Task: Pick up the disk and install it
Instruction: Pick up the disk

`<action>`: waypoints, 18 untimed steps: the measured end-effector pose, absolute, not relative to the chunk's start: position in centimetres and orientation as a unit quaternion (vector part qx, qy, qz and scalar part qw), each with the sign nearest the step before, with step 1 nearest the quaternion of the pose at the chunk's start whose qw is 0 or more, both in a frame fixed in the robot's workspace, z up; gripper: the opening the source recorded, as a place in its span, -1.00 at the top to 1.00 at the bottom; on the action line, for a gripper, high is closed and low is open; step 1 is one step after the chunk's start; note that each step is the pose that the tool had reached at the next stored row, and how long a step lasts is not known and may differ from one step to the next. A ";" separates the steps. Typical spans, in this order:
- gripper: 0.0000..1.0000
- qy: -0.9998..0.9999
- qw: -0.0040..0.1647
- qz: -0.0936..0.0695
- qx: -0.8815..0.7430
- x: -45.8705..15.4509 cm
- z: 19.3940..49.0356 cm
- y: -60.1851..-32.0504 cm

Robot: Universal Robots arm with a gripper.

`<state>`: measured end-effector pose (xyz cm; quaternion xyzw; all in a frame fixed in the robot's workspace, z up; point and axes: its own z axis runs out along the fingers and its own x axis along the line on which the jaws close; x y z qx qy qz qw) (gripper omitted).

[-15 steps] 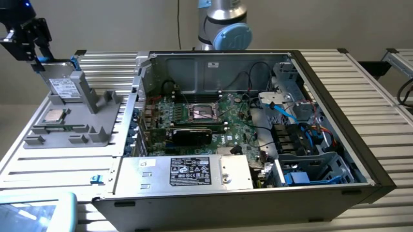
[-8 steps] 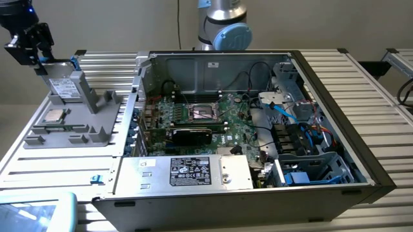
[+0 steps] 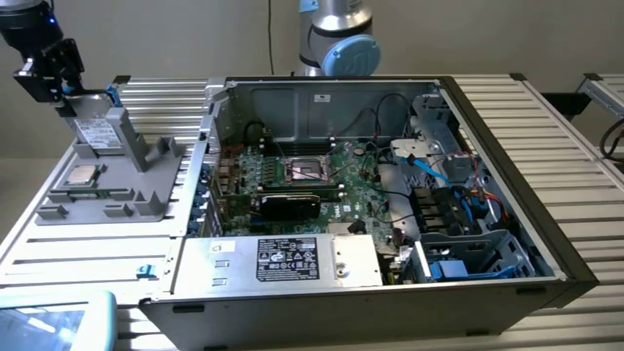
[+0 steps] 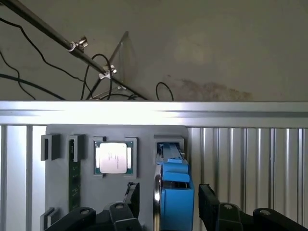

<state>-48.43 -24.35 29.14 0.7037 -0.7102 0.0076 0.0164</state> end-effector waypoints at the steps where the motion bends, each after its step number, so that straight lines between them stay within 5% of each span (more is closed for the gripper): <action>1: -0.21 -0.710 0.016 0.008 0.704 -48.4 29.1 -24.3; 18: -0.21 -0.710 0.016 0.008 0.704 -48.6 28.2 -24.0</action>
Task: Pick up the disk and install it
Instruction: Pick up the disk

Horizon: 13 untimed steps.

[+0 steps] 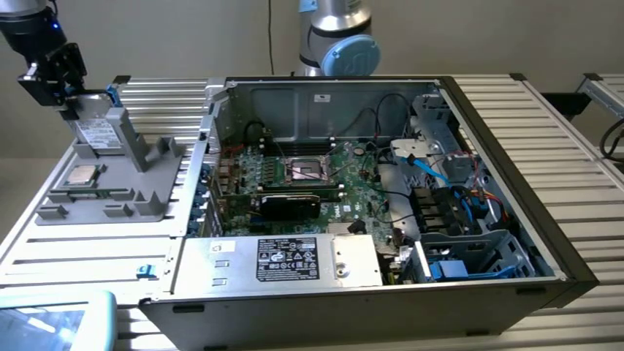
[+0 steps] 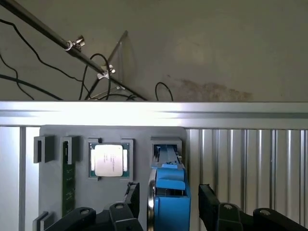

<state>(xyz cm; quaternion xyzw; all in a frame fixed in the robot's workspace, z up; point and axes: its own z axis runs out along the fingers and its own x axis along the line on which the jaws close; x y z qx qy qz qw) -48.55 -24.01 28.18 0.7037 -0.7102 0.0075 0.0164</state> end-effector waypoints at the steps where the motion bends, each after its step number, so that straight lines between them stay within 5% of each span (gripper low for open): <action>1: -0.21 -0.710 0.016 0.008 0.704 -48.6 28.1 -24.0; 13: -0.21 -0.710 0.016 0.008 0.704 -48.6 27.9 -24.0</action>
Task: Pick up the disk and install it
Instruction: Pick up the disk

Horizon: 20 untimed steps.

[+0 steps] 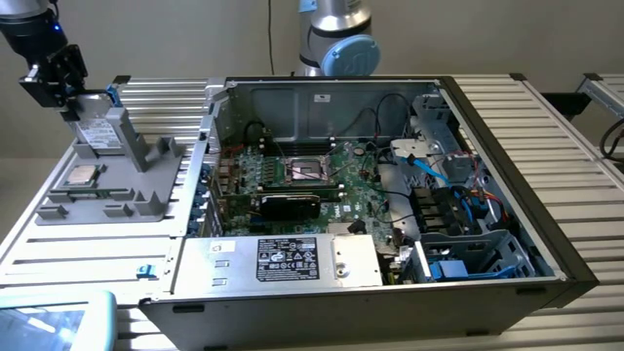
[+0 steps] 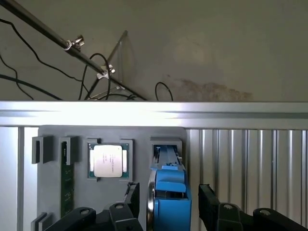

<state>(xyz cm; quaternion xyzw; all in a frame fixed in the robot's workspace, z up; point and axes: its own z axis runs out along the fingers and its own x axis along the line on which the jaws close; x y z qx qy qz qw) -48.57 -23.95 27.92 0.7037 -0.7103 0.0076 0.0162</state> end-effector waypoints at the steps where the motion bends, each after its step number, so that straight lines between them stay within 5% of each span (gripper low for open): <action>1: -0.21 -0.710 0.016 0.008 0.704 -48.6 27.9 -23.9; 20: -0.17 -0.710 0.016 0.008 0.704 -48.6 27.9 -23.9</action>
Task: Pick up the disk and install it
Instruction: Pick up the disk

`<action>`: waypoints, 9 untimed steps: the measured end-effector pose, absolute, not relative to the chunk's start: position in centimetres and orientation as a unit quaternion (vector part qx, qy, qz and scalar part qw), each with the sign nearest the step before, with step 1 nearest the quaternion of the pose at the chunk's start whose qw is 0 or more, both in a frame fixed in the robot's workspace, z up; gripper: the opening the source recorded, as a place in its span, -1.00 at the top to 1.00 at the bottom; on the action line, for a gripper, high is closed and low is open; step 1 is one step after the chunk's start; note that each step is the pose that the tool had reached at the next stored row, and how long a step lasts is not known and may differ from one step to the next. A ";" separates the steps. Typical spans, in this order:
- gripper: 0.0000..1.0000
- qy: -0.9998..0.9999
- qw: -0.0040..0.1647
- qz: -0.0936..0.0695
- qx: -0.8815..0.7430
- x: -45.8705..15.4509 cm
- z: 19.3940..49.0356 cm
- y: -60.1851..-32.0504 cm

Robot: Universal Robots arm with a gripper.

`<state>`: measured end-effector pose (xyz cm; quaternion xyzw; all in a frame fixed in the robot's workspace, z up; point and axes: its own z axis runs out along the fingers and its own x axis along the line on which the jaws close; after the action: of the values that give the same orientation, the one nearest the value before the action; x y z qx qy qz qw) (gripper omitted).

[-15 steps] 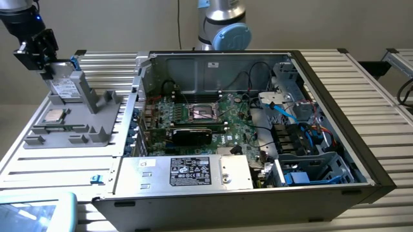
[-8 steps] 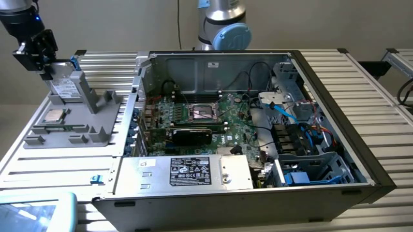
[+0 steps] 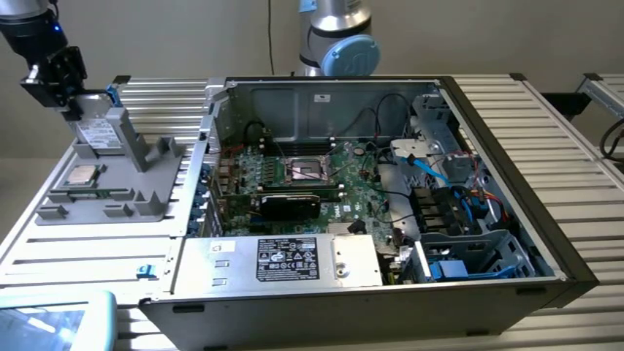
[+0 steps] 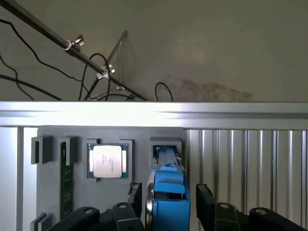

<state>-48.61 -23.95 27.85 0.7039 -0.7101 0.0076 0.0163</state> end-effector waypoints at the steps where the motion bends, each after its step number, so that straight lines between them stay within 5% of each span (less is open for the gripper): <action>1: -0.04 -0.710 0.016 0.008 0.704 -48.6 27.9 -23.9; 4: 0.25 -0.710 0.016 0.008 0.704 -48.6 27.8 -24.0; 9: 0.25 -0.710 0.016 0.008 0.704 -48.6 27.8 -24.0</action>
<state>-48.62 -24.03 27.84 0.7038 -0.7101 0.0081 0.0156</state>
